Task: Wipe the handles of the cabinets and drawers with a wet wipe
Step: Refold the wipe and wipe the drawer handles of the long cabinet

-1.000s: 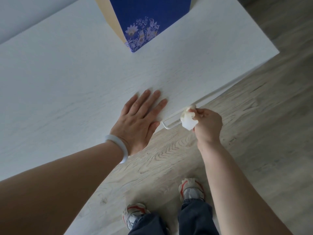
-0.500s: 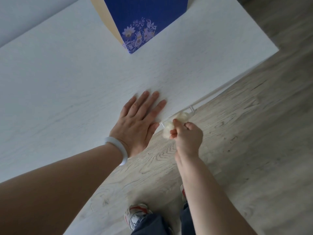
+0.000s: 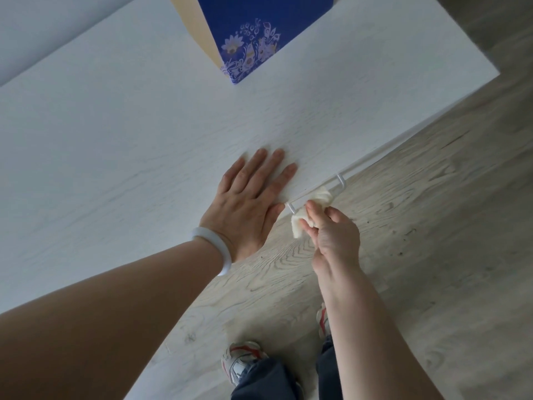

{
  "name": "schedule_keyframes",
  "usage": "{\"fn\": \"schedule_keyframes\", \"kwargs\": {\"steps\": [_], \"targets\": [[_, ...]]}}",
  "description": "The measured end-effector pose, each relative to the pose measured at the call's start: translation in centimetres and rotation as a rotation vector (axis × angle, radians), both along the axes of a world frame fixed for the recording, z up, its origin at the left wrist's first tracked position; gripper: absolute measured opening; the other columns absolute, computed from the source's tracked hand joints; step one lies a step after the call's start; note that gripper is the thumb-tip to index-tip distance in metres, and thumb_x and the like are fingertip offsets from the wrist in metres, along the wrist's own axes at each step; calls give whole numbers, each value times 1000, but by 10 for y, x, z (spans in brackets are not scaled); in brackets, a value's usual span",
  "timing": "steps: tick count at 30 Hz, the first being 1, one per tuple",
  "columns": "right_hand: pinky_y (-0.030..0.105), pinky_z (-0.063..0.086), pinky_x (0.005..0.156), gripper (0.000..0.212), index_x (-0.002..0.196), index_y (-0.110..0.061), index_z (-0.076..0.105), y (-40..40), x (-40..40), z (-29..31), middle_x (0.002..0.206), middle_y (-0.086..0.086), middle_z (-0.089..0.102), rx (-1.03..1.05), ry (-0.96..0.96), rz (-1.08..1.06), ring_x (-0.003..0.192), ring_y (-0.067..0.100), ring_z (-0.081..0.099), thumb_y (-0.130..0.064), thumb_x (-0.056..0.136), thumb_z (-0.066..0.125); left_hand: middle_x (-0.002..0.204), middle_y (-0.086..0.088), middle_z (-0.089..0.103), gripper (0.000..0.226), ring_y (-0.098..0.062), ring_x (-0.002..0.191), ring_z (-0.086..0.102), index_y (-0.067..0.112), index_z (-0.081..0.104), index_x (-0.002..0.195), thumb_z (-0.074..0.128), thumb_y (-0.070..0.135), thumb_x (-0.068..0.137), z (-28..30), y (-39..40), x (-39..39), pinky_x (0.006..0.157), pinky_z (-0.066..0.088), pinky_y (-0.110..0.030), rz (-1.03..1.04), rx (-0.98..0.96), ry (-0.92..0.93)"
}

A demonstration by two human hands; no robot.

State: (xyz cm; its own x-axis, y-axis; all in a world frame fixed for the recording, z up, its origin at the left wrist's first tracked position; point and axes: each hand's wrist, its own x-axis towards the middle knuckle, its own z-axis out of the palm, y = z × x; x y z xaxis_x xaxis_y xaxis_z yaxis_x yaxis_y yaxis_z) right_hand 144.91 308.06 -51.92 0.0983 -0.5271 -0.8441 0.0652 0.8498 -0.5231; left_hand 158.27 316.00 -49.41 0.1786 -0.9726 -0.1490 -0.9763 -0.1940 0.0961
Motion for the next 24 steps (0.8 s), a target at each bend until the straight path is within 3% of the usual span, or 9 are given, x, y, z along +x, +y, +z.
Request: {"fn": "schedule_keyframes", "kwargs": {"steps": [4, 7, 9, 11, 15, 19, 24], "targets": [[33, 58, 83, 13, 76, 1, 64, 20, 15, 4, 72, 4, 68, 140, -134, -107, 71, 10, 71, -5, 82, 73, 162, -2, 7, 56, -23, 150, 2, 23, 12, 154, 25, 40, 102, -1, 1, 1, 119, 14, -47, 0, 6, -8], [35, 59, 82, 7, 80, 2, 65, 16, 12, -2, 78, 7, 70, 223, -278, -130, 86, 16, 71, 0, 82, 71, 162, -2, 7, 56, -23, 150, 2, 23, 12, 154, 25, 41, 102, -1, 1, 0, 119, 14, -47, 1, 5, -9], [33, 59, 80, 8, 76, -1, 65, 8, 10, -6, 74, 7, 68, 244, -328, -78, 83, 15, 69, 2, 81, 70, 162, -2, 8, 56, -22, 150, 3, 23, 13, 154, 25, 40, 102, -1, 1, -1, 119, 14, -47, 1, 1, -15], [28, 58, 78, 14, 71, -3, 64, 2, 9, -9, 69, 5, 64, 232, -309, -29, 74, 10, 68, 5, 79, 71, 162, -2, 8, 56, -22, 150, 3, 23, 13, 154, 25, 41, 102, 0, 0, -1, 119, 14, -47, -1, -1, -21], [22, 55, 68, 12, 82, -6, 68, -3, 3, -14, 81, 3, 71, 170, -275, 47, 85, 11, 69, 3, 77, 75, 162, -2, 10, 56, -22, 150, 5, 22, 14, 154, 25, 40, 102, 0, 0, -1, 119, 15, -47, -4, 1, -33], [22, 54, 65, 12, 80, -7, 68, -13, -2, -15, 75, 2, 71, 70, -229, 199, 76, 12, 69, 0, 76, 77, 162, -2, 9, 56, -22, 150, 5, 23, 14, 154, 21, 42, 102, 2, 0, -2, 120, 14, -47, -1, 3, -33], [22, 49, 63, 14, 78, -8, 67, -34, -11, -11, 80, 3, 71, 12, -115, 322, 79, 15, 65, -2, 73, 78, 161, -3, 13, 56, -23, 149, 8, 22, 17, 154, 23, 41, 102, 1, 0, -2, 119, 15, -47, 3, -20, -30]]}}
